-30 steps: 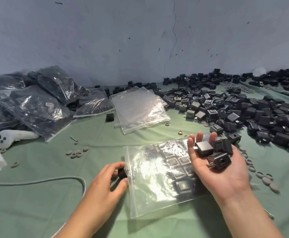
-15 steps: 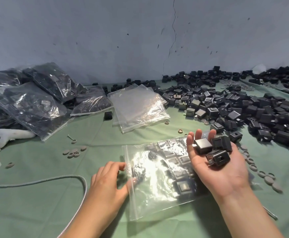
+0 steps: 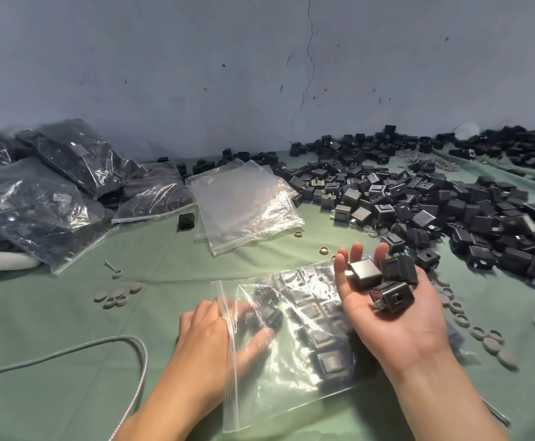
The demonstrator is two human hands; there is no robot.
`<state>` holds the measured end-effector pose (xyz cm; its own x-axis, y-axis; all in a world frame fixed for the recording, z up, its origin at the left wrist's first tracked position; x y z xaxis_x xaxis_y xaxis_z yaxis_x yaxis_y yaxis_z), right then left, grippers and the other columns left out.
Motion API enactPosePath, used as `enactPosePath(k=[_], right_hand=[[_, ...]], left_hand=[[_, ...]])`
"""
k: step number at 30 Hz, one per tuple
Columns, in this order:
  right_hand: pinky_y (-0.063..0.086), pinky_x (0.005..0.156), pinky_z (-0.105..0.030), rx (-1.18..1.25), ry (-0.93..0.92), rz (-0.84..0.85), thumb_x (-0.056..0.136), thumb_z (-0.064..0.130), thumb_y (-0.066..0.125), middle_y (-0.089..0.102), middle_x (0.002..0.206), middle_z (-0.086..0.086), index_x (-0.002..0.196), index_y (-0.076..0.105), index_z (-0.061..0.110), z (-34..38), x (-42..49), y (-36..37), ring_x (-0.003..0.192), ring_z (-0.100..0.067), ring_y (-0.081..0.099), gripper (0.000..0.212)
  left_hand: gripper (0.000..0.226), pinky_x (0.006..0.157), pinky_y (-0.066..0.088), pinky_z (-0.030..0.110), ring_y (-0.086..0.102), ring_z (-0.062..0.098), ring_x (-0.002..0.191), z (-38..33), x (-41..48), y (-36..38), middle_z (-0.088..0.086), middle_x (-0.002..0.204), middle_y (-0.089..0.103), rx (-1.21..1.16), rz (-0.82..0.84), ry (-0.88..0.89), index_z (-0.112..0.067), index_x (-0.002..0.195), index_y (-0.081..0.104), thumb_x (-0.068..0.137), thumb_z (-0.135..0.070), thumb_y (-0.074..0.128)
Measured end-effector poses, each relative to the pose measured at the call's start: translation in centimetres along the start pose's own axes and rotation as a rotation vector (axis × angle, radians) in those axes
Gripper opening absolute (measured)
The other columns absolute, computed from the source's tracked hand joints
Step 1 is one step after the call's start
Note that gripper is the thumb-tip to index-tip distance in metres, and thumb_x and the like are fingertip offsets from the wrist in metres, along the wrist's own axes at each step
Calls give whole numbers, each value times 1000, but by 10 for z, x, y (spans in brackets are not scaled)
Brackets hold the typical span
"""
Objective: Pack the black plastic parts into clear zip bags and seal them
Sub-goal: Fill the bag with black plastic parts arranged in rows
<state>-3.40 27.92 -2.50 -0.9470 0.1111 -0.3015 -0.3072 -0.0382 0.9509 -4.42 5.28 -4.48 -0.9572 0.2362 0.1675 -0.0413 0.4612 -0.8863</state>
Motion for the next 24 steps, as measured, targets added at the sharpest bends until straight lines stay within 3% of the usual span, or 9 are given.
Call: enactPosePath(k=[3,7,9,11,14,17,19,22,24], right_hand=[[59,83,-46,0,2,-5,92,28,62,67,116,-18,106,73,12,0,4,3,96,-36,70,23],[59,79,-46,4,13,2,93,30,62,67,117,-18,105,72,11,-3,10,7,91,-35,71,24],[59,80,-47,-7,18,13,87,26,64,67,117,-18,105,72,11,-6,11,10,91,-35,70,24],[59,83,-47,-26,22,18,81,25,66,67,117,-17,105,71,12,-7,14,12,95,-34,69,28],[59,82,-47,-34,29,19,88,26,63,67,118,-17,103,70,12,-11,15,14,95,-34,69,22],[60,80,-46,-31,45,34,84,25,65,68,117,-17,101,70,11,-14,15,16,91,-34,70,23],[59,81,-47,-33,61,35,88,27,63,67,119,-16,102,70,12,-17,15,17,92,-34,69,21],[56,90,-49,-33,83,25,95,32,58,67,120,-15,102,70,14,-22,14,15,98,-35,69,23],[53,95,-51,-23,105,32,97,35,56,68,120,-15,102,70,14,-27,11,14,100,-37,69,26]], left_hand=[[49,97,24,25,27,-10,102,-2,5,-2,-33,107,37,40,-58,30,-52,124,48,85,-78,35],[27,77,32,18,19,-27,105,4,9,-4,-25,91,42,-81,-127,-18,-49,102,49,85,-69,50],[23,74,32,13,19,-26,103,6,9,-3,-24,91,43,-79,-144,-36,-49,100,48,85,-66,54],[27,77,32,15,20,-23,102,3,11,0,-28,95,42,-56,-125,-26,-51,103,50,84,-71,48],[30,89,26,20,23,-19,112,-5,12,-1,-34,105,44,-42,-107,31,-52,106,54,86,-73,43],[17,94,28,26,20,-23,112,-5,8,-7,-30,100,46,-68,-90,6,-45,104,59,92,-54,51],[12,92,28,27,31,-16,105,-3,6,-16,-29,95,47,-43,-77,-13,-45,103,59,94,-38,55],[18,91,37,37,52,8,94,7,2,-42,-23,91,57,-67,-250,-121,-40,97,62,95,-23,57],[16,85,45,40,55,3,89,8,-7,-64,-22,88,61,-206,-464,-171,-37,91,62,96,-26,53]])
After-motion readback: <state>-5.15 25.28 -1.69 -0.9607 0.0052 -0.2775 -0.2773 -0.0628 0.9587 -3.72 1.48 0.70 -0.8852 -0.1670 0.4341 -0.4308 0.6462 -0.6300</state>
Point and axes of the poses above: each hand's wrist, its own x-axis towards the middle knuckle, its own y-axis out of the palm, z = x × y, the point moved 7 cm from there along x, towards the middle knuckle
